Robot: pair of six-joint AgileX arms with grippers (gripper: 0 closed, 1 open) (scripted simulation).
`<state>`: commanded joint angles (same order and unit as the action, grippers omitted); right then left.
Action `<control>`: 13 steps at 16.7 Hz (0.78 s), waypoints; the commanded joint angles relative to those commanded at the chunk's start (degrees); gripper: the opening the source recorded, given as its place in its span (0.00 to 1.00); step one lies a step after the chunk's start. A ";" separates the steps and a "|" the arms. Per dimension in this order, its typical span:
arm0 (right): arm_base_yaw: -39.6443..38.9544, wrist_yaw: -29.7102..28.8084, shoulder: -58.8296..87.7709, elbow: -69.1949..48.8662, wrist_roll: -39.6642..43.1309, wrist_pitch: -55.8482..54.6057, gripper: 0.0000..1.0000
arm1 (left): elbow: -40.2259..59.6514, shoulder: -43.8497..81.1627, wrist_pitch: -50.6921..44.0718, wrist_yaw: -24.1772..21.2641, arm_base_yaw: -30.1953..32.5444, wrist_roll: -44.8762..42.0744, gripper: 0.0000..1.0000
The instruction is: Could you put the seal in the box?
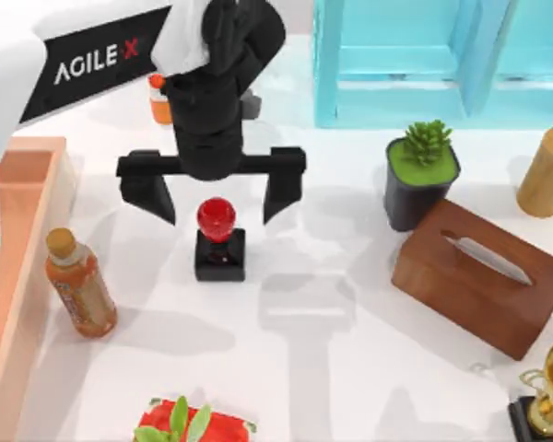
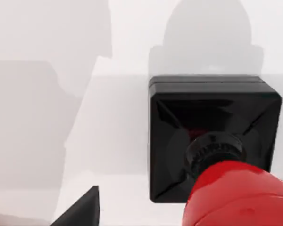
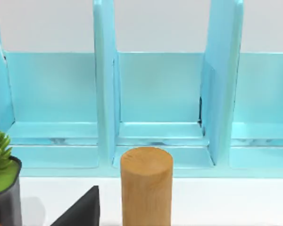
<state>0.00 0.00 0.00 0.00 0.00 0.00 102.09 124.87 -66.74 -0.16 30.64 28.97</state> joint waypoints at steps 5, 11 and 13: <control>0.00 0.00 0.00 0.00 0.00 0.00 1.00 | -5.46 0.76 5.74 -0.01 0.05 0.04 1.00; 0.00 0.00 0.00 0.00 0.00 0.00 1.00 | -5.46 0.76 5.74 -0.01 0.05 0.04 0.70; 0.00 0.00 0.00 0.00 0.00 0.00 1.00 | -5.46 0.76 5.74 -0.01 0.05 0.04 0.55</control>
<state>0.00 0.00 0.00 0.00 0.00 0.00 96.63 125.63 -61.01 -0.17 30.69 29.01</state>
